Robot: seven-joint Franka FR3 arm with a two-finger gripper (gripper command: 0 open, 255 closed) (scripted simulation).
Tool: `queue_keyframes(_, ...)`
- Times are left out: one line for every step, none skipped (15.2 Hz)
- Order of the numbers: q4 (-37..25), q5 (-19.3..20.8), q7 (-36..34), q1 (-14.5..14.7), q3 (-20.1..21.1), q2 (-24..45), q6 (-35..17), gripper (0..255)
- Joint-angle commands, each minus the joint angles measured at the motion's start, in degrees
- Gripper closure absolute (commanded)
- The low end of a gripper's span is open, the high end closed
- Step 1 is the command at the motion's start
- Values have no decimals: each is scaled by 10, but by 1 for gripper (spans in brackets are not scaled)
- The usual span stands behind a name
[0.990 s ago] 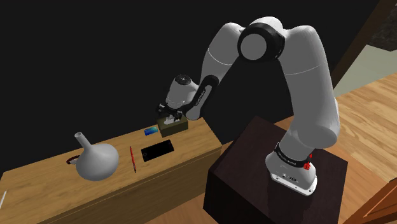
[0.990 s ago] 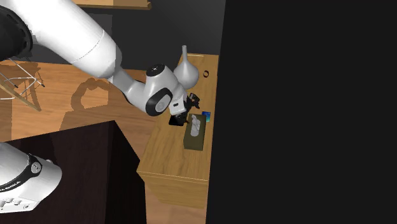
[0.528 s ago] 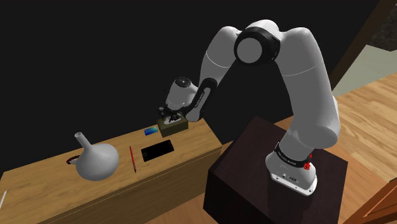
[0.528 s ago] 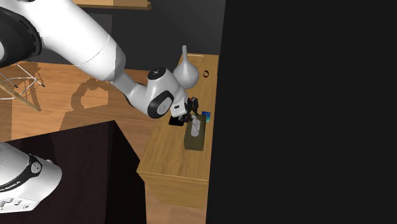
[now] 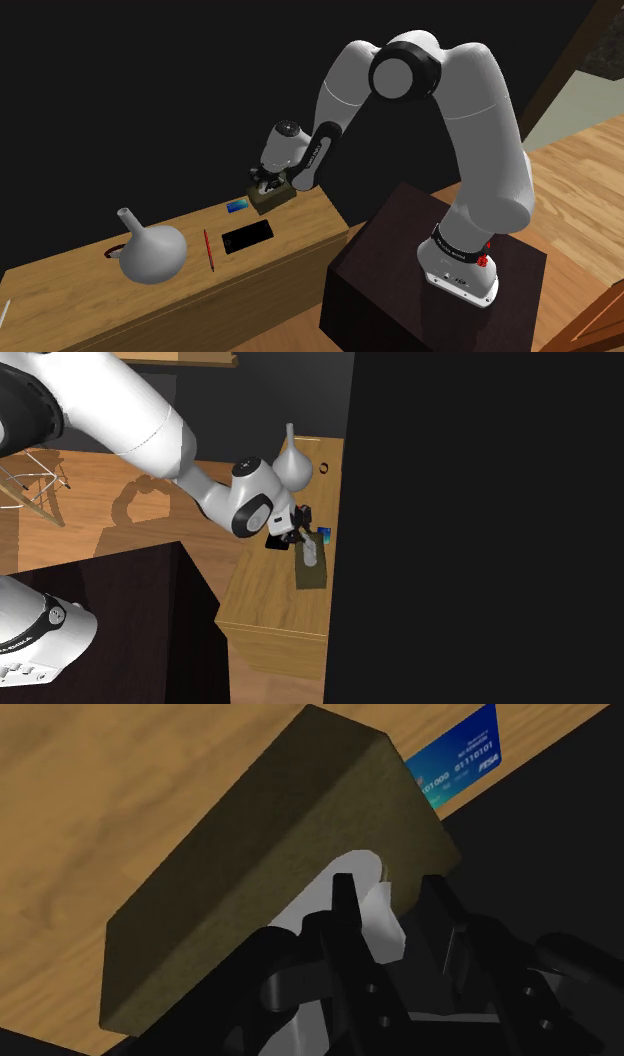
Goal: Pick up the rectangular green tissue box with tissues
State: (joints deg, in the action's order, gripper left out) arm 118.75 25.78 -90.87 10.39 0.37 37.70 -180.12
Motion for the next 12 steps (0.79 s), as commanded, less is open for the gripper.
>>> queue_keyframes(6, 0, 3, -6, 7, -11, 9, 255)
queue_keyframes(9, -1, 5, -9, 11, -18, 14, 255)
queue_keyframes(12, -2, 7, -13, 16, -26, 20, 255)
queue_keyframes(14, -3, 9, -18, 20, -33, 25, 255)
queue_keyframes(17, -4, 11, -22, 25, -40, 30, 255)
queue_keyframes(19, -6, 13, -26, 30, -47, 36, 255)
queue_keyframes(22, -7, 16, -30, 35, -55, 41, 255)
queue_keyframes(24, -9, 18, -35, 41, -62, 47, 255)
queue_keyframes(26, -11, 21, -39, 46, -69, 52, 255)
queue_keyframes(28, -13, 23, -44, 51, -76, 58, 255)
queue_keyframes(30, -15, 26, -48, 57, -83, 64, 255)
queue_keyframes(31, -17, 29, -53, 62, -89, 69, 255)
